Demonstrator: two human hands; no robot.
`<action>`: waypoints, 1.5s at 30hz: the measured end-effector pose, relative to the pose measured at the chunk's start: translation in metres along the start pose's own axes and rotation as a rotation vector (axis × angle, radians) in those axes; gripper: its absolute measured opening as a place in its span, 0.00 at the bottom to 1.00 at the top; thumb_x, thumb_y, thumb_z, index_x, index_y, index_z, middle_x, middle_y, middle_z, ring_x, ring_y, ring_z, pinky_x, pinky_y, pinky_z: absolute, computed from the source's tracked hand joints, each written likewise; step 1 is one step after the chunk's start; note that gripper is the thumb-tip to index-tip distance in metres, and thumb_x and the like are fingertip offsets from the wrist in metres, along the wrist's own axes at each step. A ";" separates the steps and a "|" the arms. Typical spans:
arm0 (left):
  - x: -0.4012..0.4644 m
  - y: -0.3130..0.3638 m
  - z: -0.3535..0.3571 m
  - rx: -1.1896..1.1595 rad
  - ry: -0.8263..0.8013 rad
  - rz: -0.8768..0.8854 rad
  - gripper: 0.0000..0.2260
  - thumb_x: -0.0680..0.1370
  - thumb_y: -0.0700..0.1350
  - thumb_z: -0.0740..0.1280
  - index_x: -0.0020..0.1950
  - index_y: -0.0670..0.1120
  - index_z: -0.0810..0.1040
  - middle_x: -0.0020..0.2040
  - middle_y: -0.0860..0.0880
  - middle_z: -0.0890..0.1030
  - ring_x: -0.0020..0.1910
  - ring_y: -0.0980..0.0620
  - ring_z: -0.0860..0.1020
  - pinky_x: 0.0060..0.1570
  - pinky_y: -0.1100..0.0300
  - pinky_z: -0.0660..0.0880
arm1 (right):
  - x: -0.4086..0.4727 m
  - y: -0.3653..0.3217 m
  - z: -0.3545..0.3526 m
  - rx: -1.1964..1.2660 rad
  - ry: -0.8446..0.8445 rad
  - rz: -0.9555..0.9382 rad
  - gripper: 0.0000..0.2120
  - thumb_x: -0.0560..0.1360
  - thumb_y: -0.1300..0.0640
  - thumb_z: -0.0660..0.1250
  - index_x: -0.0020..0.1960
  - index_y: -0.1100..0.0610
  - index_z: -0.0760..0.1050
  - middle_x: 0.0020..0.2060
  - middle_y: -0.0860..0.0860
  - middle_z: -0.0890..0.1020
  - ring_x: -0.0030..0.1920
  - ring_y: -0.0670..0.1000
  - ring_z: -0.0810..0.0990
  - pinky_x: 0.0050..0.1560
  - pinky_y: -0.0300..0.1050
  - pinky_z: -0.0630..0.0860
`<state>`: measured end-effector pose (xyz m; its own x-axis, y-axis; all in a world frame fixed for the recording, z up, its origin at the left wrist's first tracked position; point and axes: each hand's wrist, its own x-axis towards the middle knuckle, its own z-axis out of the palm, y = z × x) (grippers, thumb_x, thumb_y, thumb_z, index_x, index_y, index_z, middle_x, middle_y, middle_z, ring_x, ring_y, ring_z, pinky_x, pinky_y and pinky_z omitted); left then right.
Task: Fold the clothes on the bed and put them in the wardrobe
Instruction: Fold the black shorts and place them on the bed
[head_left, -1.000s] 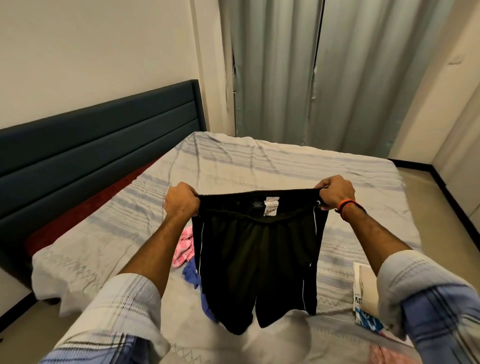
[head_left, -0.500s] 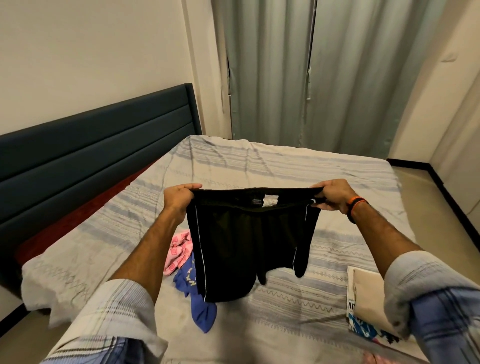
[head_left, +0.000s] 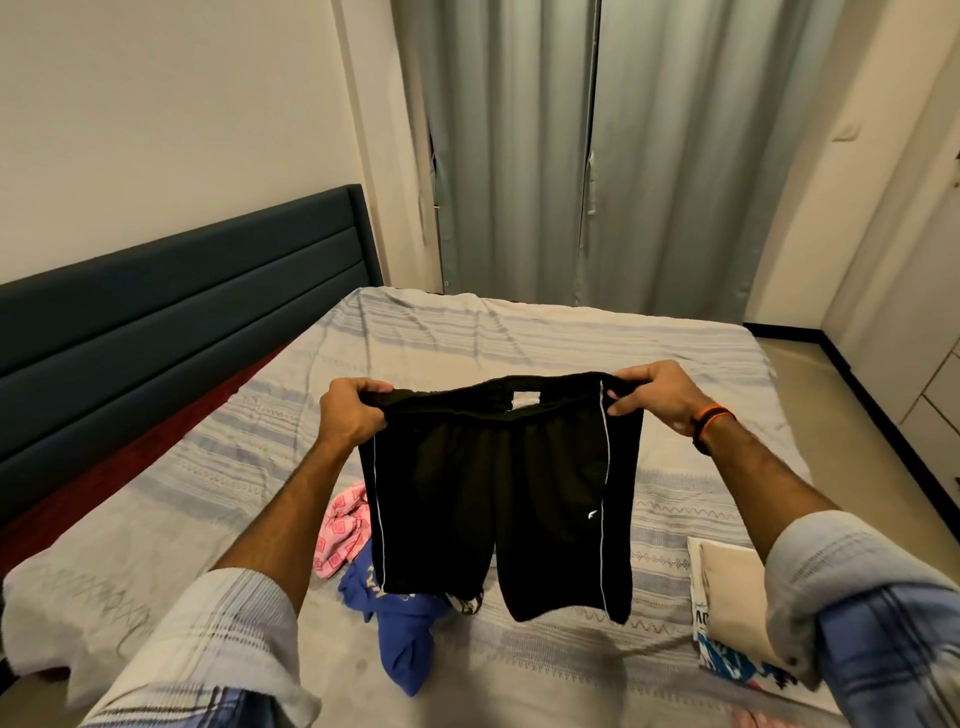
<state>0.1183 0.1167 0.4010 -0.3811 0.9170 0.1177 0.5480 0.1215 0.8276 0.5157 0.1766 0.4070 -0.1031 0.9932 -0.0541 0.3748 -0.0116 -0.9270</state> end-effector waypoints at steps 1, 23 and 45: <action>-0.002 0.001 0.000 0.043 0.010 0.019 0.16 0.68 0.29 0.74 0.53 0.43 0.84 0.51 0.46 0.82 0.51 0.50 0.79 0.59 0.55 0.77 | -0.002 -0.001 0.002 -0.119 0.031 -0.043 0.21 0.63 0.75 0.75 0.55 0.63 0.83 0.47 0.56 0.85 0.53 0.58 0.82 0.61 0.51 0.77; -0.025 0.019 -0.018 -0.849 -0.251 -0.270 0.17 0.80 0.40 0.59 0.38 0.41 0.85 0.35 0.47 0.85 0.36 0.51 0.83 0.40 0.62 0.79 | -0.004 0.003 0.004 0.668 -0.055 0.021 0.09 0.80 0.58 0.64 0.55 0.63 0.79 0.47 0.56 0.85 0.50 0.54 0.84 0.49 0.46 0.81; -0.056 0.065 0.104 -0.136 -0.049 -0.105 0.09 0.75 0.47 0.70 0.41 0.41 0.83 0.38 0.46 0.83 0.37 0.52 0.81 0.36 0.59 0.78 | -0.006 -0.038 0.145 -0.256 0.140 -0.053 0.11 0.76 0.52 0.69 0.38 0.56 0.77 0.35 0.51 0.80 0.37 0.52 0.78 0.33 0.40 0.68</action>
<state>0.2527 0.1130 0.3912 -0.3925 0.9197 0.0032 0.4002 0.1676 0.9010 0.3682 0.1544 0.3888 -0.0074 0.9982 0.0603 0.5944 0.0529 -0.8024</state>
